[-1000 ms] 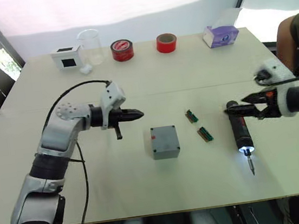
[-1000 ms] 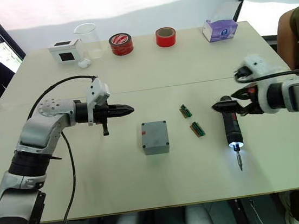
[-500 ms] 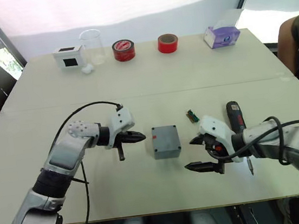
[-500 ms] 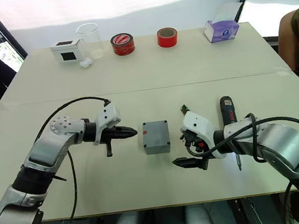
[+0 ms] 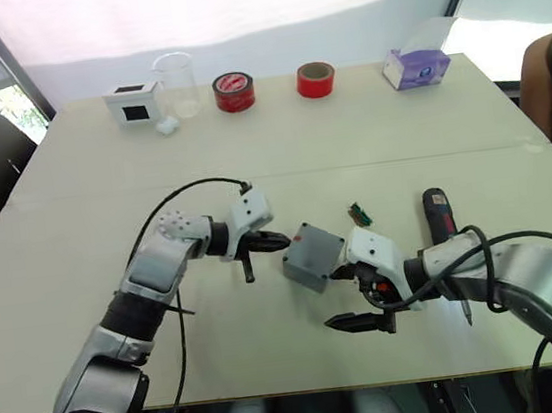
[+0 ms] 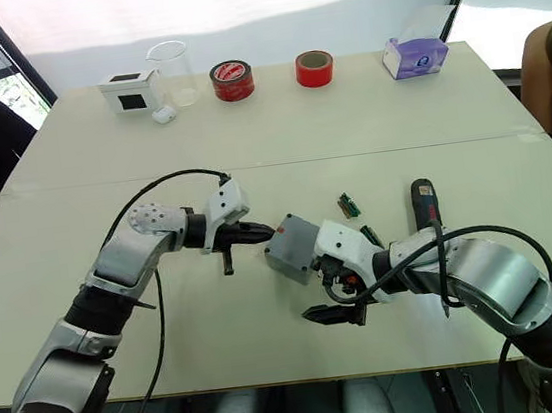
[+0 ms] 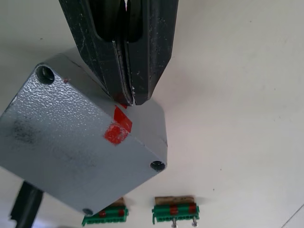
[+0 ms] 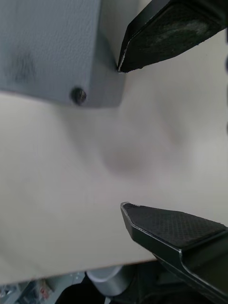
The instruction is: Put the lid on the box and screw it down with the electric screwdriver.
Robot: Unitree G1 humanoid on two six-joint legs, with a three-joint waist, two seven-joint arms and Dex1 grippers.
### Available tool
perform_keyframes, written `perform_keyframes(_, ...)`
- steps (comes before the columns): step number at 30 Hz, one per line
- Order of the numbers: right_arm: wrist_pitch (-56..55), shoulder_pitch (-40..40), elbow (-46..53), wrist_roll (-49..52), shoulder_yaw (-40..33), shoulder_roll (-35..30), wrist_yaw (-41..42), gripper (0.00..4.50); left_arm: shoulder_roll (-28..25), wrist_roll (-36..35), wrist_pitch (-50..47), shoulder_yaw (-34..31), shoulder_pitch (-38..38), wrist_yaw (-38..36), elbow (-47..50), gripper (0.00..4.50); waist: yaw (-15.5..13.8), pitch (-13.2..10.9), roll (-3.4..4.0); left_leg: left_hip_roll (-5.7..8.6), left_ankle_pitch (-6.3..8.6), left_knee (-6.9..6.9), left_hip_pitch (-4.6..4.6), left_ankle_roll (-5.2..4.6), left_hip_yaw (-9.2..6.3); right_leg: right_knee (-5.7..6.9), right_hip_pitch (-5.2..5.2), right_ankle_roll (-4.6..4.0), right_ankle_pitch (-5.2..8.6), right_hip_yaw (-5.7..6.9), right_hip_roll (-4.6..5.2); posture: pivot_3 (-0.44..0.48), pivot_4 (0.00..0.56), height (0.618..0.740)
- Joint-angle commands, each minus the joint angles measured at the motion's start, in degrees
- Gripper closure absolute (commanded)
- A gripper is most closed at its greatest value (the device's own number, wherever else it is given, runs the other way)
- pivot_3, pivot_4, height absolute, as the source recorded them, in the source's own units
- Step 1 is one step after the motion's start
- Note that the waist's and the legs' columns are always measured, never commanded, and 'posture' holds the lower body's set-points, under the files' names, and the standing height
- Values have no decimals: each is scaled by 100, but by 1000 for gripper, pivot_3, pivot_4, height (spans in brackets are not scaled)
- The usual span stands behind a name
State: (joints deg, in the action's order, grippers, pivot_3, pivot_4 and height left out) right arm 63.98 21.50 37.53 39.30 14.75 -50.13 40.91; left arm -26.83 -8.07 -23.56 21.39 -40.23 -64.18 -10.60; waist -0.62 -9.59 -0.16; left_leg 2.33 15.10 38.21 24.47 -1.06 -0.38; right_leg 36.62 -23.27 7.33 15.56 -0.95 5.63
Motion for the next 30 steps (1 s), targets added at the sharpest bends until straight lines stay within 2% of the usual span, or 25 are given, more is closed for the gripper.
perform_keyframes(1, -67, -46, 250, 72, -406, -327, 216, 29, -138, 150, 218, -58, -55, -53, -11, 4500, -1, 0, 0, 0, 0, 0, 0, 0, 0, 1, -1, 0, 0, 0, 0, 0, 150, 740)
perform_keyframes(4, -498, -4, -106, -635, -210, -896, 341, 29, -142, -184, -191, -415, 69, -29, 151, 4500, 0, 0, 0, 0, 0, 1, 0, 0, 0, 2, -1, 0, 0, -1, 1, 0, 150, 740)
perform_keyframes(6, -896, 112, -531, -1149, 47, -1016, 357, 29, -294, -247, -351, -447, 259, -127, 397, 4500, 7, 0, -1, 0, 0, 2, -1, 0, 0, 2, 0, 0, 0, 0, 1, 0, 150, 740)
perform_keyframes(11, -1602, 516, -1316, -1721, 348, -598, 617, 29, -663, -374, -710, -332, 820, -330, 1240, 4500, 95, 1, 0, -4, -2, -4, -2, 4, 2, 9, -9, -2, 1, -5, -4, 0, 150, 740)
perform_keyframes(18, -2216, 924, -1921, -2354, 837, -135, 1055, 29, -591, -307, -911, -147, 1096, -104, 1692, 4500, 30, 0, -1, 0, -4, 3, -2, 7, 1, 18, -6, -2, 1, -5, -2, 0, 150, 740)
perform_keyframes(24, -2121, 729, -1614, -2242, 822, -51, 1519, 29, -325, -219, -829, -231, 980, 278, 1570, 4500, -12, 1, -1, 1, -5, 6, -2, 9, 1, 30, -9, -2, 2, -5, -2, 0, 150, 740)
perform_keyframes(30, -1712, 381, -1120, -2100, 582, 25, 1434, 29, -213, -151, -639, -232, 801, 447, 1259, 4500, -4, 1, -1, 1, -6, 7, -2, 10, 0, 34, -10, -2, 2, -5, -2, 0, 150, 740)
